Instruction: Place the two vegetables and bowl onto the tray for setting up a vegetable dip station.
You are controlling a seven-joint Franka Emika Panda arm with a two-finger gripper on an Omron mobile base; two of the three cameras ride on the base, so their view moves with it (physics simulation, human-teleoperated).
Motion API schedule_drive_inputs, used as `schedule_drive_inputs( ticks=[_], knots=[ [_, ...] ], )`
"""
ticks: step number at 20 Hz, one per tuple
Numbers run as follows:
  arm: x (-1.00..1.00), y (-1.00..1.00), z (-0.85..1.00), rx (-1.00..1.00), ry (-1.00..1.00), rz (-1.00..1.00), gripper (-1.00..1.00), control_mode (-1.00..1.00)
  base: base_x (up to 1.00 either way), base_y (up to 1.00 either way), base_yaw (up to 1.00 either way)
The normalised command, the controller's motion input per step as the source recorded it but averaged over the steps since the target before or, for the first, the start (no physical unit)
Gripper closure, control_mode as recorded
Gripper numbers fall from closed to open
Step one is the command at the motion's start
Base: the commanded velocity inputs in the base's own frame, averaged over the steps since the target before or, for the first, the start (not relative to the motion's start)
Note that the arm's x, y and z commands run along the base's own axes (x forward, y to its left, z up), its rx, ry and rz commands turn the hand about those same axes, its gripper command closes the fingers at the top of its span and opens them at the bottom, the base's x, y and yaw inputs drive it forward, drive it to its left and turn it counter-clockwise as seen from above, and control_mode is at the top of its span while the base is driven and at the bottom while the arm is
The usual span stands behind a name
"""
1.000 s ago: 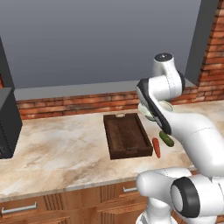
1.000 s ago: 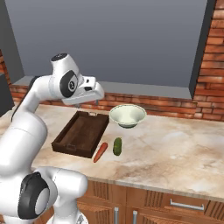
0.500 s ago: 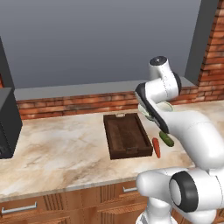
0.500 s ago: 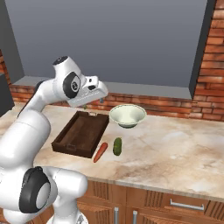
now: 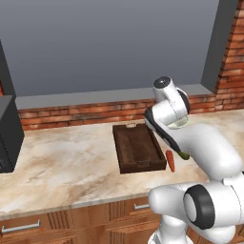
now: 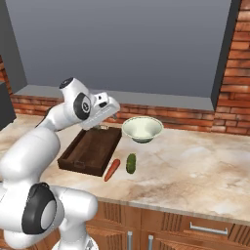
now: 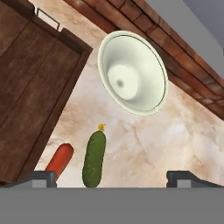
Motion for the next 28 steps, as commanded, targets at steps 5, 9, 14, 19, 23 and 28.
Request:
schedule_drive_inputs(
  ticks=[5,9,14,19,23,28],
  knots=[
    [0.23,-0.02,-0.21,-0.02,0.00,0.12,-1.00,-1.00,0.00,0.00,0.00],
    [0.23,-0.07,-0.17,-0.01,0.00,0.13,-1.00,-1.00,0.00,0.00,0.00],
    [0.21,-0.11,-0.19,-0.02,0.00,0.13,-1.00,-1.00,0.00,0.00,0.00],
    [0.15,-0.11,-0.23,-0.04,0.00,0.12,-1.00,-1.00,0.00,0.00,0.00],
    [0.08,-0.21,-0.19,-0.04,0.00,0.09,-1.00,-1.00,0.00,0.00,0.00],
    [0.08,-0.22,-0.17,-0.07,0.00,0.06,-1.00,-1.00,0.00,0.00,0.00]
  ],
)
